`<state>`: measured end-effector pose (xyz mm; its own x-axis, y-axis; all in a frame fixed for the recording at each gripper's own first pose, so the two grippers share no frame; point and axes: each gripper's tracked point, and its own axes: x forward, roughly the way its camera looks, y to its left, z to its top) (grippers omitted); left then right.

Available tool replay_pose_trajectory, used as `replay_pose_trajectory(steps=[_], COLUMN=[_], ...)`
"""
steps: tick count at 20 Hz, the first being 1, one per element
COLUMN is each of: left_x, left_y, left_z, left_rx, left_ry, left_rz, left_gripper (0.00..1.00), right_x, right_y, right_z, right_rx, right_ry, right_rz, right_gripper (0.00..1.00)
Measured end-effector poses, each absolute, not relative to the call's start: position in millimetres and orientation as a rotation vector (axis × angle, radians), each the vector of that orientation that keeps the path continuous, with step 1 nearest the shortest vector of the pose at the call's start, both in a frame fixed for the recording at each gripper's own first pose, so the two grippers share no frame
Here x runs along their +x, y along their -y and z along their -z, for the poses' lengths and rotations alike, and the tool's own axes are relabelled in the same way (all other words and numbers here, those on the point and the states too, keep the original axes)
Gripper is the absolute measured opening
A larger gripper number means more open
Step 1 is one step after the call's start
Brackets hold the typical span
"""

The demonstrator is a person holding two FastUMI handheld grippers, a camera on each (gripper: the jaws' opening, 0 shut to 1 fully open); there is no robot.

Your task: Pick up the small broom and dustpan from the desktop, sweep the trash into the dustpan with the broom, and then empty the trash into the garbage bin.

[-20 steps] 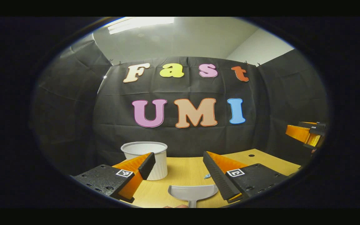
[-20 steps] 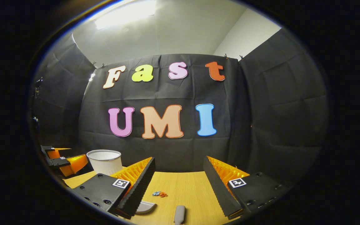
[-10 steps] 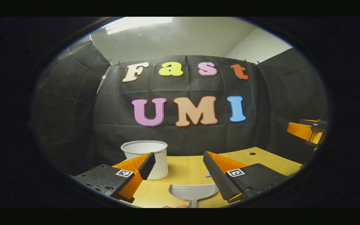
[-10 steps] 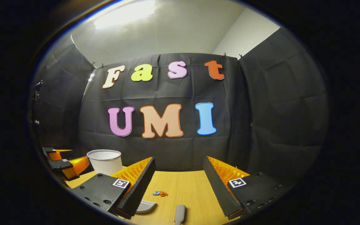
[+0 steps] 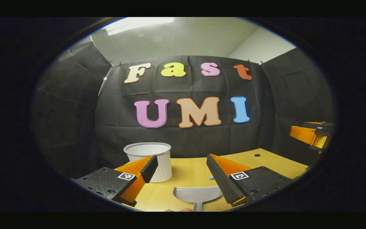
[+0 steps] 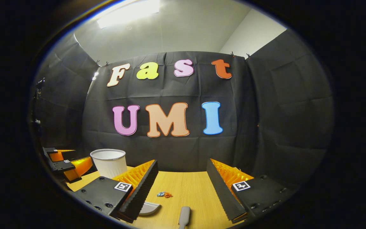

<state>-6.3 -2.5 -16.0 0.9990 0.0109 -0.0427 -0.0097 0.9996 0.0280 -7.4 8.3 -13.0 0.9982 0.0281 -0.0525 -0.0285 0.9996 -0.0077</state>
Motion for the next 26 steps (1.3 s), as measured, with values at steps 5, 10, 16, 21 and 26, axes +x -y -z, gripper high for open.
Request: replay_pose_trajectory(steps=[5,10,16,21,26], left_x=[-8,-8,-12,-21,-46], left_y=[5,13,28,36,50], left_z=[16,20,34,86,177], left_rx=[0.032,0.022,0.042,0.091,0.063], left_ry=[-0.043,-0.064,-0.108,-0.258,-0.538], left_rz=[-0.014,-0.007,-0.005,0.005,0.074], left_gripper=[0.93,0.93,0.93,0.93,0.95], right_x=[-8,-6,-9,-18,-23], right_y=[-5,-5,-2,-4,-7], right_z=[14,24,56,104,163], right_rx=[-0.008,-0.004,-0.015,-0.016,-0.053], right_ry=[-0.062,-0.096,-0.215,-0.385,-0.548], right_rz=[-0.033,-0.055,-0.134,-0.2,-0.197], right_gripper=[0.99,0.99,0.99,1.0,0.99])
